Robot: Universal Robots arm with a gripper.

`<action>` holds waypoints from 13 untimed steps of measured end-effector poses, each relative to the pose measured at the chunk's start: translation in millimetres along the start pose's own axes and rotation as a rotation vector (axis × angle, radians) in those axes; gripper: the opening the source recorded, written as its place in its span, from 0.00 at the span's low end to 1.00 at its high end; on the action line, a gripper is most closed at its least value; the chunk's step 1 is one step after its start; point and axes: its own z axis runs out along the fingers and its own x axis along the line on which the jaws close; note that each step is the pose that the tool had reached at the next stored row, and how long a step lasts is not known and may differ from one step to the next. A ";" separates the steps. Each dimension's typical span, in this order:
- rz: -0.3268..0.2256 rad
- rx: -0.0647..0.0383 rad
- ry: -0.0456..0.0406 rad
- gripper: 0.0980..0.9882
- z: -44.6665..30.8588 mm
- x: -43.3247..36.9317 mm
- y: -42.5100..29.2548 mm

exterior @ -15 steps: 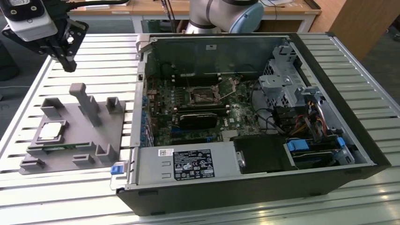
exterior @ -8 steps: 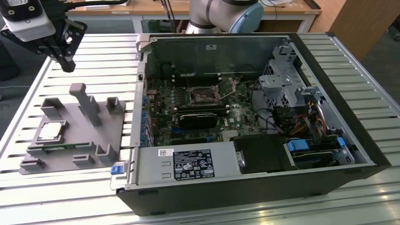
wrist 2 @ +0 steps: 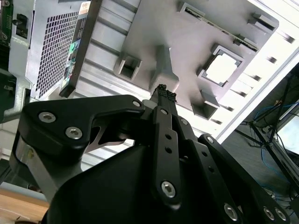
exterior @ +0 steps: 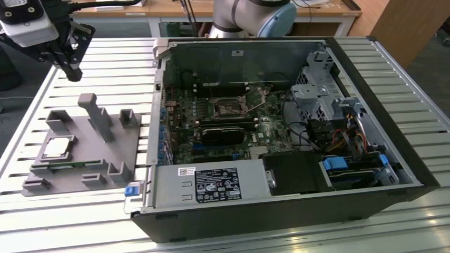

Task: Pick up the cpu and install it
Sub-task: 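Reach for the cpu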

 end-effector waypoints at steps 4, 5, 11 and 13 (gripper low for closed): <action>0.000 0.000 0.0000 0.01 0.3 4.7 -0.4; 0.000 0.000 -0.0001 0.01 0.4 6.1 -0.5; 0.000 0.000 0.0000 0.01 0.6 18.4 -1.5; 0.000 0.000 0.0000 0.01 0.4 25.3 -2.0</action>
